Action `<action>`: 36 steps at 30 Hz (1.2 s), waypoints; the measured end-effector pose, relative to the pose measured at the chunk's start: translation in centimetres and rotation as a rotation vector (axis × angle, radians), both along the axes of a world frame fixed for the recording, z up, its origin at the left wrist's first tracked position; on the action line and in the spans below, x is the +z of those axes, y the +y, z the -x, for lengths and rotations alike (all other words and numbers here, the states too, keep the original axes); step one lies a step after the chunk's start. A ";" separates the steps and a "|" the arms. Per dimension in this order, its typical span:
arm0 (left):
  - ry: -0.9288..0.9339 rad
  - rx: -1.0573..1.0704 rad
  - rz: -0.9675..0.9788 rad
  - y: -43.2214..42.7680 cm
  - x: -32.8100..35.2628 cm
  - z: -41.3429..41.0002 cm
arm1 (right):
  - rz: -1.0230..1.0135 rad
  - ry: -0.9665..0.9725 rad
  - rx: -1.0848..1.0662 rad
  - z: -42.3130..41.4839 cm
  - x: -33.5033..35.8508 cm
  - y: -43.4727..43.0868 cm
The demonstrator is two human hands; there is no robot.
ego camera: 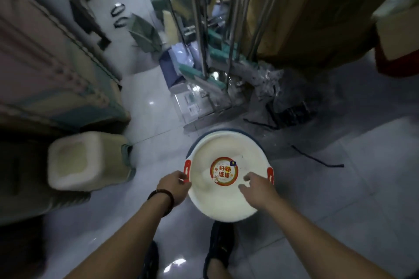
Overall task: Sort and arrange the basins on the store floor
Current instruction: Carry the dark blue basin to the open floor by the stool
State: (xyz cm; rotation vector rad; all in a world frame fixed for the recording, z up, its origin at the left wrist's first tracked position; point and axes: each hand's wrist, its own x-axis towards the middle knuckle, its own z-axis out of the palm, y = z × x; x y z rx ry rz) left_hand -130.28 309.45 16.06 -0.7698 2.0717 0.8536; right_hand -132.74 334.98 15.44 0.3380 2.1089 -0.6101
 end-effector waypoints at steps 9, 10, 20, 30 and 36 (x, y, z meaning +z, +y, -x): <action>0.163 -0.089 0.050 -7.5 24.8 -7.5 | 0.179 0.191 0.465 -3.7 25.4 -14.6; 0.187 -0.069 0.065 -9.0 26.9 -9.2 | 0.194 0.216 0.491 -4.8 27.8 -16.4; 0.389 0.314 0.179 -28.4 39.9 -36.1 | 0.361 0.410 0.898 -23.0 42.0 -40.5; 0.376 0.734 0.370 -48.5 45.2 -66.4 | 0.496 0.412 1.305 -47.8 48.2 -66.7; 0.346 1.018 0.434 -58.8 44.9 -78.7 | 0.544 0.372 1.570 -58.0 47.7 -82.8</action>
